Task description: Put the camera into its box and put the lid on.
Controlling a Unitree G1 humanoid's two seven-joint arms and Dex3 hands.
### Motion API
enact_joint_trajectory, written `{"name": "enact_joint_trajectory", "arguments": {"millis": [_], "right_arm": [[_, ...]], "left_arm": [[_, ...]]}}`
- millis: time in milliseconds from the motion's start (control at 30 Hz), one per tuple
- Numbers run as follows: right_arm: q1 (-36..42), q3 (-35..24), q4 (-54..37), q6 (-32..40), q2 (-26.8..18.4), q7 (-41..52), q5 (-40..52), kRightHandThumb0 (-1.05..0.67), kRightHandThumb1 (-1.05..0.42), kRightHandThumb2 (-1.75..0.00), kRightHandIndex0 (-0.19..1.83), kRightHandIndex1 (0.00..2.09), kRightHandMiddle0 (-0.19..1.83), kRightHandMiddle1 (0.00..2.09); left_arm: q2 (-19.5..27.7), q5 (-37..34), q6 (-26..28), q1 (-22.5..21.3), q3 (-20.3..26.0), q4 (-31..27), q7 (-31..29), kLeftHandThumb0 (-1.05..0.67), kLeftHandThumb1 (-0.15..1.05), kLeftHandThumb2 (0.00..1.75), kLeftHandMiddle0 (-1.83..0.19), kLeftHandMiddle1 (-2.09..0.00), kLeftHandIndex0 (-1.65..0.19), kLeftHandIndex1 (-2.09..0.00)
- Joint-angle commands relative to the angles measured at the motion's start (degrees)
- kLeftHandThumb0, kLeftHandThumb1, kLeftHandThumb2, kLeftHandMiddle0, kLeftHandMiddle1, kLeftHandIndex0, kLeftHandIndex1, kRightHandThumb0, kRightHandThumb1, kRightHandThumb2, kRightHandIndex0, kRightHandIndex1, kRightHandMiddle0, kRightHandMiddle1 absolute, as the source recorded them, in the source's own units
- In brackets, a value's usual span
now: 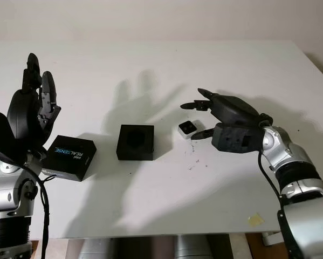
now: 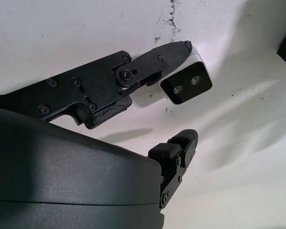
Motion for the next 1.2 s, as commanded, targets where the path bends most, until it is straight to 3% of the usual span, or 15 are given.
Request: {"name": "enact_joint_trajectory", "arguments": {"millis": [0, 667, 833, 1000, 1167], "right_arm": [[-0.1, -0.4, 0.2, 0.4, 0.3, 0.5, 0.3, -0.57, -0.88, -0.05, -0.04, 0.02, 0.48, 0.2], [0.0, -0.5, 2.3, -1.9, -0.2, 1.0, 0.3, -0.53, -0.87, -0.06, -0.04, 0.06, 0.51, 0.3], [0.1, -1.0, 3.3, -2.3, 0.1, 0.4, 1.0, -0.51, -0.88, -0.05, -0.01, 0.06, 0.28, 0.91], [0.2, -2.0, 4.4, -2.2, 1.2, 1.5, 3.2, -0.48, -0.89, -0.06, 0.0, 0.06, 0.26, 1.12], [-0.1, -2.1, 5.3, -2.0, 2.1, 1.1, 3.1, -0.47, -0.9, -0.06, 0.02, 0.06, 0.27, 1.17]], "left_arm": [[0.3, 0.4, -0.5, 0.2, 0.0, -0.6, 0.1, -0.72, 1.05, 0.6, 0.19, 0.0, 0.19, 0.0], [0.5, 1.2, -0.1, -0.6, -1.1, -1.3, 0.9, -0.71, 1.05, 0.61, 0.19, 0.0, 0.19, 0.0], [0.7, 2.3, -0.1, -0.7, -1.5, -1.2, 0.6, -0.73, 1.05, 0.62, 0.19, 0.0, 0.19, 0.0], [0.3, 2.5, 0.0, -0.8, -1.4, -1.1, 0.8, -0.72, 1.05, 0.62, 0.19, 0.0, 0.19, 0.0], [0.3, 3.0, 0.3, -0.7, -1.5, -1.5, 1.1, -0.73, 1.05, 0.62, 0.19, 0.0, 0.19, 0.0]]}}
